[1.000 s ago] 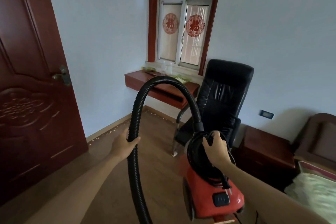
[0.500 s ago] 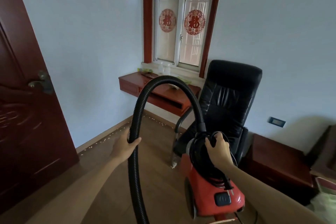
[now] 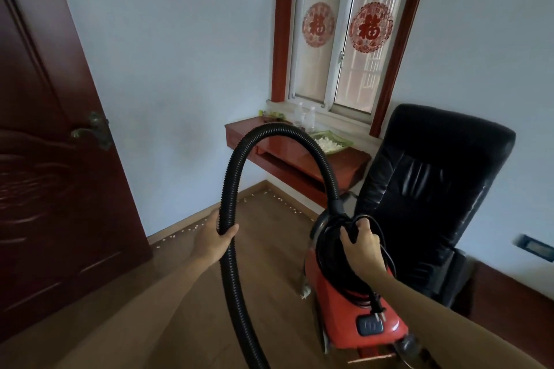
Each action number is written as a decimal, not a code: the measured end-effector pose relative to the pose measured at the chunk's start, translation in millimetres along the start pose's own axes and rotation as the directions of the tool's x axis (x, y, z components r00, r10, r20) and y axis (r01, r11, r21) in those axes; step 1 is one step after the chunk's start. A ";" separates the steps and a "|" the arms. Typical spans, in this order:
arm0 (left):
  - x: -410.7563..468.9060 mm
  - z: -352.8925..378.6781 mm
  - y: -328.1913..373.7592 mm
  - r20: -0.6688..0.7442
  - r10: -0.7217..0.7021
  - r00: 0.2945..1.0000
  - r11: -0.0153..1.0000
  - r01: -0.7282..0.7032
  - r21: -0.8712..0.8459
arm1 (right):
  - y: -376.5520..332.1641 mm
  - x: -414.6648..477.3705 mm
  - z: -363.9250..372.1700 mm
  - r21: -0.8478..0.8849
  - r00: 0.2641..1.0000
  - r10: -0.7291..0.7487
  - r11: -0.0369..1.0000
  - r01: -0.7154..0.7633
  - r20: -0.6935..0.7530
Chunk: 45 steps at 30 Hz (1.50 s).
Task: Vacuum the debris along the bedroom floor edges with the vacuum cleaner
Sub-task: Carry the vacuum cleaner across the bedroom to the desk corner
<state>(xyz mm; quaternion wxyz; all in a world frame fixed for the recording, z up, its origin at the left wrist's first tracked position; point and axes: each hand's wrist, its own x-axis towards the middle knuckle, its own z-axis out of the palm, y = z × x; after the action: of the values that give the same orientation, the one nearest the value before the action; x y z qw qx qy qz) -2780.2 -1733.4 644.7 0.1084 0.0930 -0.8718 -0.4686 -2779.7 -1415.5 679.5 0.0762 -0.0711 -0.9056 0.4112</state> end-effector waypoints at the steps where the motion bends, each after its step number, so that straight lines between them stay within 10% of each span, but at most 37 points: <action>1: 7.1 1.1 -1.2 -0.008 -0.006 1.000 1.000 0.006 0.009 | 0.6 10.0 3.7 0.004 1.000 0.003 1.000 -0.003 0.009; 28: 238.1 73.4 -186.8 -0.060 -0.372 0.926 0.922 0.362 -0.136 | -3.7 246.0 241.3 -0.061 0.958 0.055 0.997 -0.039 0.283; 45: 220.0 206.9 -332.8 -0.194 -0.592 0.783 0.803 0.551 -0.228 | 167.7 287.5 426.5 -0.100 0.869 0.055 0.995 -0.006 0.491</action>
<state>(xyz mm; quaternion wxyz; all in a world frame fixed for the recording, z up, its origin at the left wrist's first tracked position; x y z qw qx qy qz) -3028.2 -1807.5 277.3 0.0795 0.4039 -0.7407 -0.5310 -3133.7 -1564.1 298.4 -0.1674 0.0182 -0.9123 0.3732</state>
